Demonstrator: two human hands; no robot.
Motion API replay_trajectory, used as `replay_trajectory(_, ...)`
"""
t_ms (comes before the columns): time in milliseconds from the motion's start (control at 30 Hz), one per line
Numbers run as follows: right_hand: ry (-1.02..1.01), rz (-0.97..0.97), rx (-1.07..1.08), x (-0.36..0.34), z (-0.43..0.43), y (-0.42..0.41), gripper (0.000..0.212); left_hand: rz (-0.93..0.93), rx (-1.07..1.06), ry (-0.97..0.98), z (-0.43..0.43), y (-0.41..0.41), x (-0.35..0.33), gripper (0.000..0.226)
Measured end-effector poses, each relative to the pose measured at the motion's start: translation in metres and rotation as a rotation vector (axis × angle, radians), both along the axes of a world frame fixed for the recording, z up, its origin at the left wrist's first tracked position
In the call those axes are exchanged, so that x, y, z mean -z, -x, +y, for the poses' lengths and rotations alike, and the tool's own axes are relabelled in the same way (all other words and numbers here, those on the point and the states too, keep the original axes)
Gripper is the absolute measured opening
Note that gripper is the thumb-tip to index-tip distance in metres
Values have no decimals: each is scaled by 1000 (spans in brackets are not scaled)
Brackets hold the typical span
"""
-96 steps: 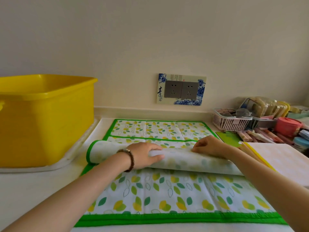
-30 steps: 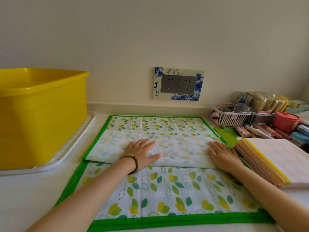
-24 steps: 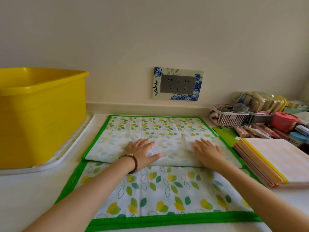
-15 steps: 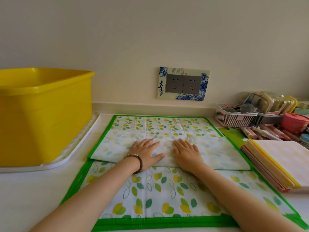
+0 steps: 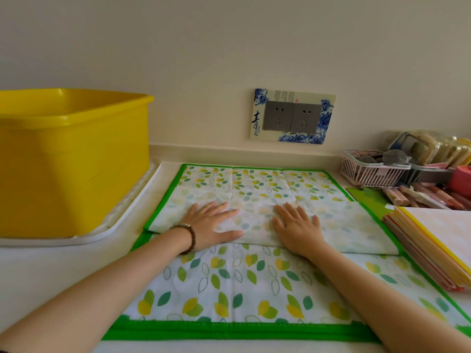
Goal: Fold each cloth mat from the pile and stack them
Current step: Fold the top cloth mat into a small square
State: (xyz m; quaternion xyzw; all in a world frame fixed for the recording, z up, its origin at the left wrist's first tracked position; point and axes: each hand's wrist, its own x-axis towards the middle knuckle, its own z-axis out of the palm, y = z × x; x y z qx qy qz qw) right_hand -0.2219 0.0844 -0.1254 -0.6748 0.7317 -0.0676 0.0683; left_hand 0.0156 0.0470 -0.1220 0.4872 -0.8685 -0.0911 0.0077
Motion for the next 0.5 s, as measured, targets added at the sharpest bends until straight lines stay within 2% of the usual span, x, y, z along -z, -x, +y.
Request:
replay_trajectory(300, -10, 9, -1, -2, 4, 5, 55, -13, -103, 0, -11, -58, 1, 117)
replay_trajectory(500, 10, 3, -3, -2, 5, 3, 55, 26, -135, -51, -18, -31, -15, 131)
